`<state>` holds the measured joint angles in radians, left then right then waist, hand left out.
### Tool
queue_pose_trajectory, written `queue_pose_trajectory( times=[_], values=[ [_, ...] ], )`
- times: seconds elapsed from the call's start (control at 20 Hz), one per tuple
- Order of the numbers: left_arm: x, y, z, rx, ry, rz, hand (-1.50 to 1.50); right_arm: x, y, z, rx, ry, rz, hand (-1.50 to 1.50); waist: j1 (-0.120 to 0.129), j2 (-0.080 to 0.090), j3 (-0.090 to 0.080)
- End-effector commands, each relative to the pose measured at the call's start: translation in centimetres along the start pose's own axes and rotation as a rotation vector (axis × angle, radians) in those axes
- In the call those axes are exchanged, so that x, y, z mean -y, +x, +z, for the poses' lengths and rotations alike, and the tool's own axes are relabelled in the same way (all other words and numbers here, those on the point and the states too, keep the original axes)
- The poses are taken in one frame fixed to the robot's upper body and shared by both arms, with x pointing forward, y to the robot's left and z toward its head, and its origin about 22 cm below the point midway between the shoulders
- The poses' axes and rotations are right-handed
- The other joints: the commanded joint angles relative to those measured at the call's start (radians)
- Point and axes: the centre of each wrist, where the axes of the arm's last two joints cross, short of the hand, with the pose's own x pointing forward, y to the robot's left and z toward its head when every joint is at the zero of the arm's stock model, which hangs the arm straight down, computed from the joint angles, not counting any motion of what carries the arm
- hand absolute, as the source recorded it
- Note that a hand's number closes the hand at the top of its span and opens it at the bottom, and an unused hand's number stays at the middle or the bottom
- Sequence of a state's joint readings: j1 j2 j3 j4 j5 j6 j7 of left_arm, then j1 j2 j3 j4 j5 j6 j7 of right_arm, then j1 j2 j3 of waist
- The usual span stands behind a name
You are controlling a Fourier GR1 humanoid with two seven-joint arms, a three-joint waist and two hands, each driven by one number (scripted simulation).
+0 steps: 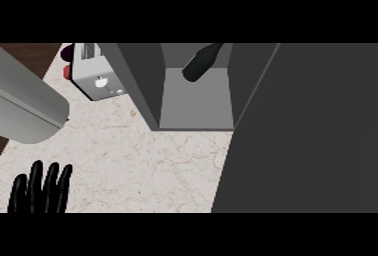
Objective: Pick up the wine, place it into the cabinet and close the cabinet
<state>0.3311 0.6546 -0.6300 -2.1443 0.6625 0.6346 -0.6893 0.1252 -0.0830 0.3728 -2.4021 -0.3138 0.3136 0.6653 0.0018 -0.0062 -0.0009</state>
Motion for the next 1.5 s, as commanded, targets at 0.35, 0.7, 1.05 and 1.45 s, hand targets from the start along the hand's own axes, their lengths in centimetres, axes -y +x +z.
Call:
queue_pose_trajectory(
  times=[0.35,0.7,1.05,1.45],
  values=[
    [-5.5,2.5,-1.0,0.001,0.018,-0.044,-1.50,-6.0,3.7,1.6,0.094,0.185,-0.005,1.50,-0.005,-0.005,-0.002],
    [-7.9,2.7,-1.0,-0.009,0.012,-0.028,-1.50,-9.0,3.1,-0.5,0.108,0.181,-0.035,1.50,-0.007,-0.006,-0.001],
    [-8.5,4.3,-1.8,-0.008,-0.006,-0.012,-1.50,-10.7,3.0,-2.3,0.139,0.124,0.013,1.50,0.008,-0.006,-0.002],
    [-8.8,4.1,-3.0,-0.022,-0.014,0.052,-1.50,-11.0,3.2,-5.7,0.183,0.053,0.121,1.50,0.016,0.002,-0.002]
  ],
)
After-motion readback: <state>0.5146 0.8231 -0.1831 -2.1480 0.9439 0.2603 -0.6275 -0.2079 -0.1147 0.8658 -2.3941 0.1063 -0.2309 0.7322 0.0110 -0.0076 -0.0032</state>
